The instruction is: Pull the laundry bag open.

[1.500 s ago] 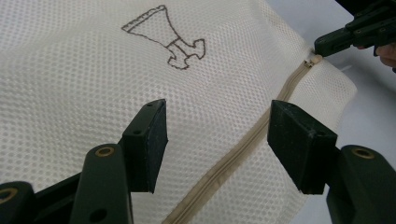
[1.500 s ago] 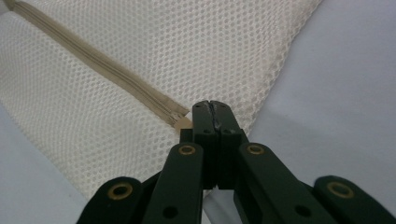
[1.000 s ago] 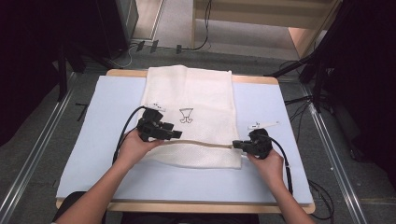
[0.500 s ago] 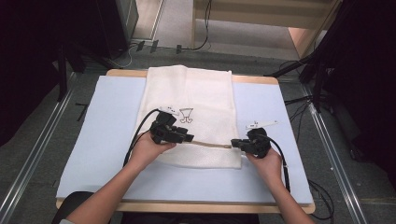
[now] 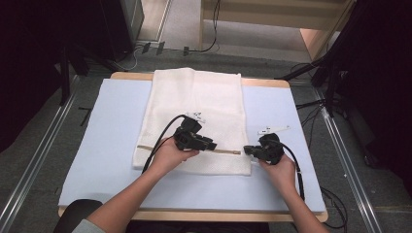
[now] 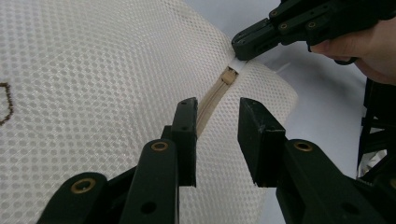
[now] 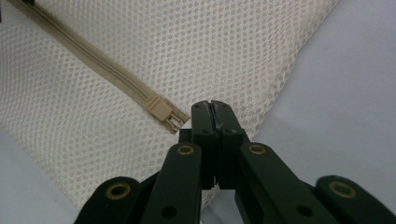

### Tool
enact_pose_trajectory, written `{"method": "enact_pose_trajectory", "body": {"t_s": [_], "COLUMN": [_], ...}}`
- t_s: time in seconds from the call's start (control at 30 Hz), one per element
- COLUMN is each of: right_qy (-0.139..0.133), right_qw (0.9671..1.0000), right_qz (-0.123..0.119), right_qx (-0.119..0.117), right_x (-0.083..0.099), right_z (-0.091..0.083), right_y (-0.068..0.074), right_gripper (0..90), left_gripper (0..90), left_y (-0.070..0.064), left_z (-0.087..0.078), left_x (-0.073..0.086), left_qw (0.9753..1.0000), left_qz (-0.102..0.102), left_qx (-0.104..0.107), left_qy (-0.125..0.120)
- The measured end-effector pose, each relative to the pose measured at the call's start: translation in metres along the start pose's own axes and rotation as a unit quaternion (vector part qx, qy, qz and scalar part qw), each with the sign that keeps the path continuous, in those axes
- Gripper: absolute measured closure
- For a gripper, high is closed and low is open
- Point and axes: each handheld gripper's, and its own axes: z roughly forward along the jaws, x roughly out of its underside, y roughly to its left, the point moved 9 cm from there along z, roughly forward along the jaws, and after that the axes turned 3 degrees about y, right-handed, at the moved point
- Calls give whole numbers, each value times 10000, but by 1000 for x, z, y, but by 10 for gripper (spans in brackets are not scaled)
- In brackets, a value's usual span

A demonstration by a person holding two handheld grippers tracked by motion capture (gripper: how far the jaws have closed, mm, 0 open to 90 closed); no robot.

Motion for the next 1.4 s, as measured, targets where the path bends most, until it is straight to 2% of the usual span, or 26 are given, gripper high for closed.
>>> {"method": "enact_pose_trajectory", "body": {"t_s": [0.2,0.3,0.4,0.6,0.8,0.87,0.97,1.07,1.27,1.4], "right_qy": [29,28,-6,-14,-43,-7,-16,-18,-13,-26], "right_qw": [9999,10000,10000,9999,9999,9999,9998,9998,9998,9998], "right_qz": [-77,-73,-47,-139,-141,-140,-188,-189,-177,-179], "right_qx": [90,54,20,15,-8,39,64,53,38,42], "right_x": [1,2,2,2,3,3,3,3,3,3], "right_z": [3,4,5,5,5,5,5,5,5,5], "right_y": [0,0,-1,-1,-1,0,0,0,0,0], "right_gripper": [900,900,900,900,900,900,900,900,900,900], "left_gripper": [741,740,740,740,763,782,793,791,791,797], "left_y": [-2,-6,-8,-12,-16,-16,-14,-15,-19,-21], "left_z": [11,18,26,44,59,64,71,75,85,92], "left_x": [-7,-9,-9,-9,-13,-13,-12,-15,-18,-19], "left_qw": [10000,9999,9998,9995,9993,9992,9989,9988,9988,9988], "left_qz": [-1,-36,27,-9,107,-19,-70,-223,-66,-33], "left_qx": [16,48,-7,88,71,121,71,183,126,133], "left_qy": [34,81,197,291,339,383,469,394,474,475]}}
